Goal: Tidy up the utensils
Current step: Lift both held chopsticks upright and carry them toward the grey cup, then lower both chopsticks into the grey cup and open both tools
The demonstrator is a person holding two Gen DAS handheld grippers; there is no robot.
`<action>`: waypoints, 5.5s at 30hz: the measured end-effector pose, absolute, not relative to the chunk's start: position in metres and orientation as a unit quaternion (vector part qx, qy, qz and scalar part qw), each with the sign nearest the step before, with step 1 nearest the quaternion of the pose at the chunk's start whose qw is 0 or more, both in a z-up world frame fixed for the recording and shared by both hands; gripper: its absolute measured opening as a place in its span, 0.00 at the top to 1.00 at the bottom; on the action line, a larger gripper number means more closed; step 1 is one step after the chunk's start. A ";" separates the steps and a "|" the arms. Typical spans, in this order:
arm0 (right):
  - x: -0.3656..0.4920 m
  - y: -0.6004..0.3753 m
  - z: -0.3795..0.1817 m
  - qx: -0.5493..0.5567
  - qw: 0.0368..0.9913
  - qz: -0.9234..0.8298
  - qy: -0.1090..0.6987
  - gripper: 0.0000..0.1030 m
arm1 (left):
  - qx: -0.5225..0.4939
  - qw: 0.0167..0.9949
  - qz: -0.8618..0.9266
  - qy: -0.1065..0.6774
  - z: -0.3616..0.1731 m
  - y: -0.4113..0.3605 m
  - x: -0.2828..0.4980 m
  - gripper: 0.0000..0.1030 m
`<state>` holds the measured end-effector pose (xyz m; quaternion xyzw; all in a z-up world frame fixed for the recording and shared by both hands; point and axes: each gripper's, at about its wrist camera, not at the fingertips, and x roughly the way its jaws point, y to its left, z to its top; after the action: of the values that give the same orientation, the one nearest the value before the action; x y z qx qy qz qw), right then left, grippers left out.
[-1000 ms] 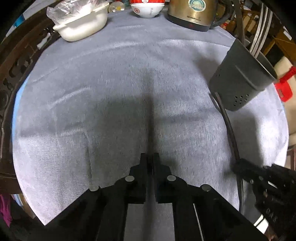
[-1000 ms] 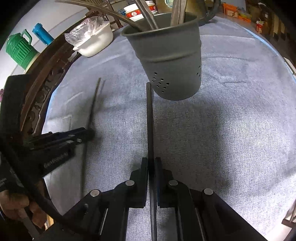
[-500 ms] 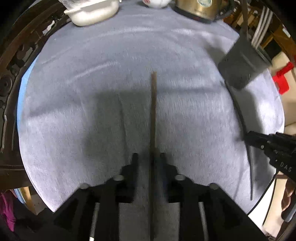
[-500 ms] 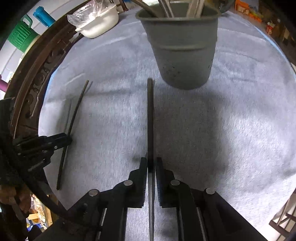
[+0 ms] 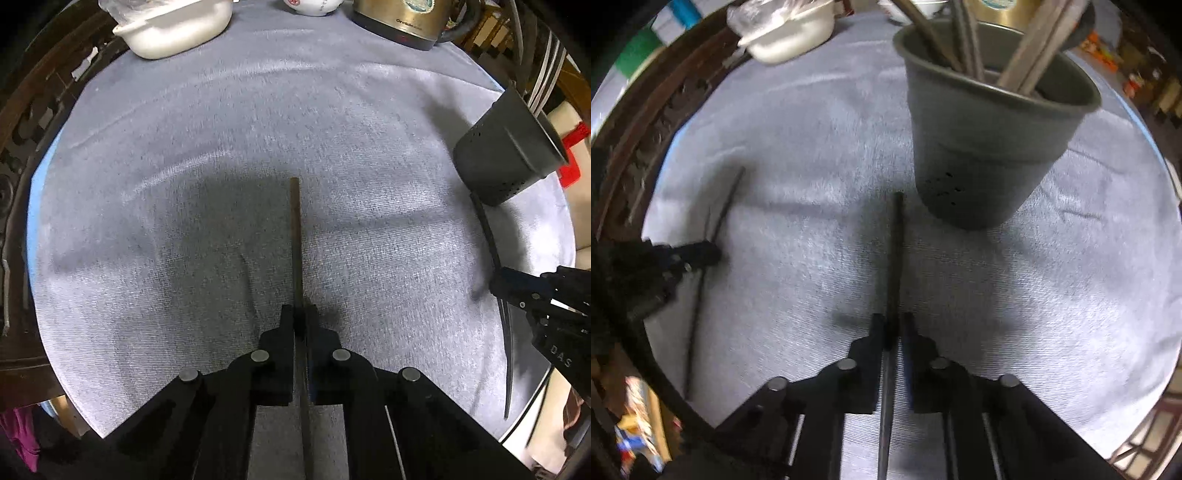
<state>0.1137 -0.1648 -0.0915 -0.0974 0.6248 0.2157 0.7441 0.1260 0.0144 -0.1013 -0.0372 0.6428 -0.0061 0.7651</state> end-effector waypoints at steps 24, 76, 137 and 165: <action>0.051 -0.166 0.012 0.004 0.875 0.267 0.404 0.93 | -0.185 0.892 0.034 0.412 -0.001 0.081 0.058 0.95; -0.039 -0.246 0.053 0.073 0.965 0.169 0.186 0.93 | -0.163 0.931 0.092 0.312 0.039 0.058 -0.033 0.95; 0.111 -0.263 0.072 0.083 0.961 0.153 0.216 0.93 | -0.099 0.934 -0.068 0.338 0.080 -0.085 0.143 0.95; 0.131 -0.264 0.059 0.087 0.945 0.138 0.282 0.72 | -0.133 0.925 -0.063 0.350 0.090 -0.064 0.134 0.67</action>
<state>0.1307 -0.2640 0.0592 0.0870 0.2821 0.1382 0.9454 0.1344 -0.0642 0.0905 -0.1327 0.3498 -0.0633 0.9252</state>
